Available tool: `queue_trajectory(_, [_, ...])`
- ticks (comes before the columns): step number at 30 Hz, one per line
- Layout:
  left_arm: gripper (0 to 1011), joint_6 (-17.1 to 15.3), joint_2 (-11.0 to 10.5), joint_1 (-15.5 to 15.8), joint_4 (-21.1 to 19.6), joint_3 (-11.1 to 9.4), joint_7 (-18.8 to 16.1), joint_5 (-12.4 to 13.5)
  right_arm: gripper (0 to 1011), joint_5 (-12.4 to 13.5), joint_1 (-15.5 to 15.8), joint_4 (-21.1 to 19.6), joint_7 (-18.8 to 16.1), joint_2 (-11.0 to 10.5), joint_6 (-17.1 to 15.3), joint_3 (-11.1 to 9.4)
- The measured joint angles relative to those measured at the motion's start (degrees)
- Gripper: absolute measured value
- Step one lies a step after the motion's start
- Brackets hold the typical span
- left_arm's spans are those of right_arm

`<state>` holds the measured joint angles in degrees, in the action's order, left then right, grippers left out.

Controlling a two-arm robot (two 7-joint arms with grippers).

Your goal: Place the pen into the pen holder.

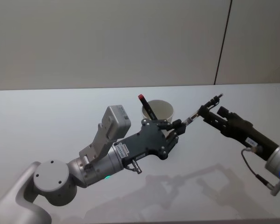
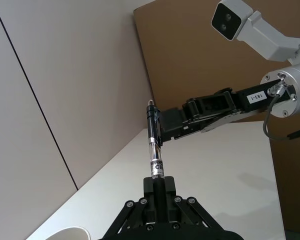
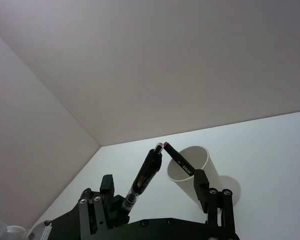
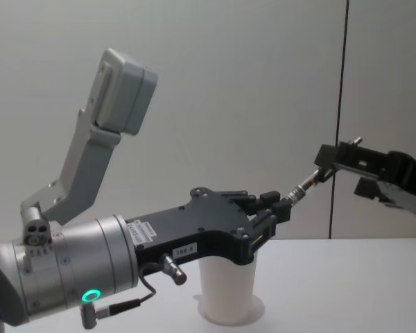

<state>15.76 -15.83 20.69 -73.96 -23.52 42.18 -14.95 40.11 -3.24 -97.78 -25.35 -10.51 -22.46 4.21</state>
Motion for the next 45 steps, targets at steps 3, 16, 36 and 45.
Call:
queue_trajectory(3, [134, 0.00, 0.00, 0.00, 0.00, 0.00, 0.00, 0.00, 1001, 0.75, -0.20, 0.00, 0.68, 0.31, -0.21, 0.28])
queue_trajectory(16, [134, 0.00, 0.00, 0.00, 0.00, 0.00, 0.00, 0.00, 1001, 4.36, -0.59, -0.13, 2.57, 0.96, -1.23, 0.98])
queue_trajectory(36, [134, 0.00, 0.00, 0.00, 0.00, 0.00, 0.00, 0.00, 572, 7.93, -1.16, 0.32, 5.39, 0.88, -1.76, 1.58])
queue_trajectory(45, [134, 0.00, 0.00, 0.00, 0.00, 0.00, 0.00, 0.00, 282, 9.73, -1.22, 0.60, 5.63, 0.75, -0.79, 1.76])
